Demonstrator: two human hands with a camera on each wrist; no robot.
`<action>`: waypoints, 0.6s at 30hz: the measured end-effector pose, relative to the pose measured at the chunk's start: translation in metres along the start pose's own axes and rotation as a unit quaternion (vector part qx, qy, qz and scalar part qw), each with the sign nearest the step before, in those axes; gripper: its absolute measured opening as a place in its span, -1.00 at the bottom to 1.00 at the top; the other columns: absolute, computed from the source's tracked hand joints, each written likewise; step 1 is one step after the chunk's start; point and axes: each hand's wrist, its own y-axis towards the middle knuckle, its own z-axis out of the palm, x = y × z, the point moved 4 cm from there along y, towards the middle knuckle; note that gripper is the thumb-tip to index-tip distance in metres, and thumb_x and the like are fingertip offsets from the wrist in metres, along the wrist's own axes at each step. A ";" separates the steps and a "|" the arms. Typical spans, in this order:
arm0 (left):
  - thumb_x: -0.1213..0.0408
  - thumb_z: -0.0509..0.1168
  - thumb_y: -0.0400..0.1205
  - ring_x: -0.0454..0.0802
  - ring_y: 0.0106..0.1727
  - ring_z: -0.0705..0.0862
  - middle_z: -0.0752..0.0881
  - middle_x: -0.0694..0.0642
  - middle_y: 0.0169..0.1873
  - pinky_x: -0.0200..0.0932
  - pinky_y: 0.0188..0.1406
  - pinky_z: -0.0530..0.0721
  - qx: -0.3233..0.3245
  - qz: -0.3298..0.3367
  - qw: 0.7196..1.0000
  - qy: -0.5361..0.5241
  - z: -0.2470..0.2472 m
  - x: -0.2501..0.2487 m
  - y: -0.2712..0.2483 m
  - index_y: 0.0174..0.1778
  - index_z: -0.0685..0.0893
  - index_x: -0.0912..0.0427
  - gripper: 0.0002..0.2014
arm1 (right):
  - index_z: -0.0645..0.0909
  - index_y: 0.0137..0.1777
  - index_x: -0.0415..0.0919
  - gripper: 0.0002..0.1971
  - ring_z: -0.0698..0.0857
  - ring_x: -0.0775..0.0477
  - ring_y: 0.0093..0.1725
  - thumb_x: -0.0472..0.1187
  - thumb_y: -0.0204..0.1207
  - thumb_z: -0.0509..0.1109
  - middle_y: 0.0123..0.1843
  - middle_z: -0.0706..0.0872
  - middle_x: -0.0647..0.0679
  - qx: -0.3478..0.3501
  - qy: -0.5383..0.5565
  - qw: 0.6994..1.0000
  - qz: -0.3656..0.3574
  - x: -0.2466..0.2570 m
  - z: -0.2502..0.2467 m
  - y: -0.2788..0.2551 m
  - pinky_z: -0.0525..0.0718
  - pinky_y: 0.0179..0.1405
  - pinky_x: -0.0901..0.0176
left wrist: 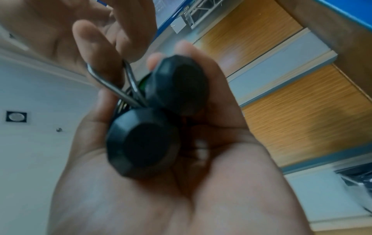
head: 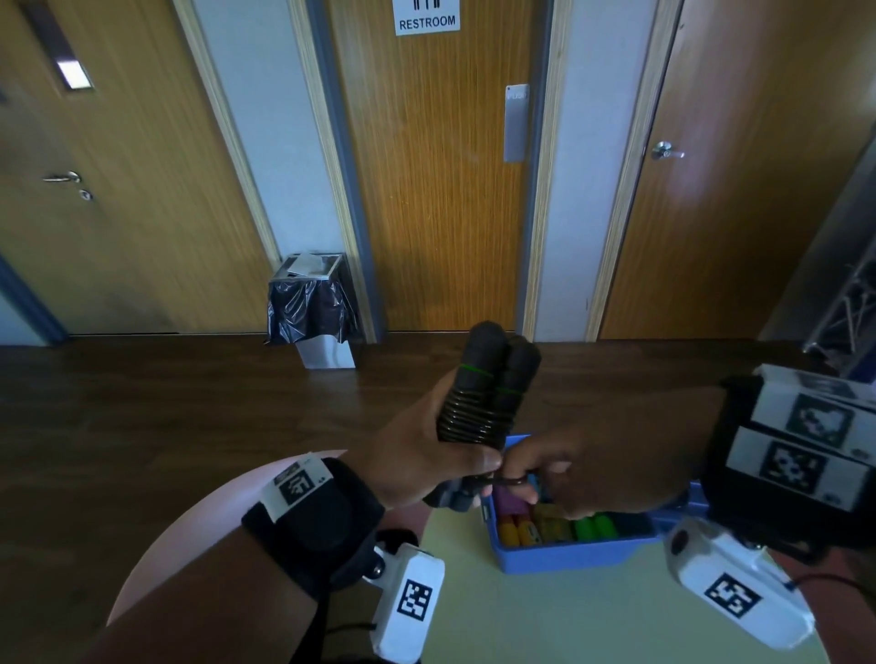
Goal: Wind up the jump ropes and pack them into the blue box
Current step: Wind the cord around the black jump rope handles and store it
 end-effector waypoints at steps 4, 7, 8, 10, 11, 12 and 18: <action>0.35 0.49 0.46 0.25 -0.26 0.73 0.69 0.33 -0.12 0.07 -0.28 0.72 0.027 -0.011 1.000 -0.008 0.004 0.004 -0.003 0.33 0.50 -0.22 -0.41 | 0.61 0.03 0.05 -0.87 0.52 0.24 -0.37 -0.19 0.62 0.27 -0.35 0.55 0.21 -0.059 -0.067 0.996 -0.020 -0.012 0.009 0.004 0.52 -0.25 0.36; 0.34 0.49 0.46 0.24 -0.25 0.72 0.68 0.36 -0.12 0.07 -0.28 0.71 0.040 -0.025 0.999 -0.017 0.007 0.008 -0.006 0.43 0.40 -0.13 -0.34 | 0.60 0.08 0.14 -0.81 0.56 0.22 -0.25 0.01 0.52 0.23 -0.26 0.59 0.28 -0.091 -0.109 0.990 -0.025 -0.015 0.011 0.004 0.61 -0.15 0.24; 0.34 0.48 0.46 0.23 -0.27 0.73 0.68 0.35 -0.13 0.04 -0.30 0.72 0.037 -0.028 0.999 -0.019 0.007 0.009 -0.006 0.46 0.37 -0.11 -0.32 | 0.59 0.08 0.12 -0.80 0.55 0.16 -0.27 -0.14 0.52 0.25 -0.24 0.60 0.16 -0.059 -0.093 0.994 -0.017 -0.013 0.011 0.003 0.58 -0.22 0.28; 0.33 0.47 0.45 0.21 -0.31 0.73 0.69 0.34 -0.15 0.00 -0.36 0.72 0.035 -0.035 0.998 -0.029 0.009 0.009 -0.005 0.41 0.42 -0.18 -0.35 | 0.57 0.07 0.13 -0.73 0.56 0.08 -0.30 -0.29 0.53 0.30 -0.22 0.61 -0.03 -0.010 -0.079 0.997 0.005 -0.010 0.010 -0.001 0.59 -0.24 0.28; 0.31 0.48 0.45 0.21 -0.32 0.73 0.68 0.35 -0.14 0.00 -0.39 0.72 0.033 -0.040 0.998 -0.039 0.011 0.010 -0.004 0.36 0.46 -0.21 -0.40 | 0.56 0.08 0.17 -0.77 0.60 0.04 -0.27 -0.21 0.54 0.35 -0.19 0.65 -0.02 -0.010 -0.096 0.995 0.010 -0.009 0.011 -0.001 0.64 -0.16 0.17; 0.28 0.49 0.45 0.23 -0.34 0.72 0.67 0.39 -0.13 0.00 -0.40 0.72 0.030 -0.047 0.997 -0.051 0.012 0.012 -0.003 0.35 0.47 -0.17 -0.42 | 0.56 0.11 0.18 -0.81 0.64 0.02 -0.22 -0.08 0.54 0.38 -0.15 0.67 0.02 -0.021 -0.117 0.993 0.009 -0.006 0.010 -0.002 0.69 -0.07 0.05; -0.18 0.37 0.58 0.15 -0.40 0.65 0.68 0.28 -0.26 -0.11 -0.50 0.66 0.036 -0.140 0.980 -0.135 0.032 0.028 -0.007 0.39 0.50 0.23 -0.36 | 0.67 0.11 0.22 -0.77 0.45 0.19 -0.05 0.21 0.60 0.26 -0.05 0.43 0.22 -0.248 -0.349 0.896 -0.117 0.014 0.023 -0.016 0.47 -0.14 0.17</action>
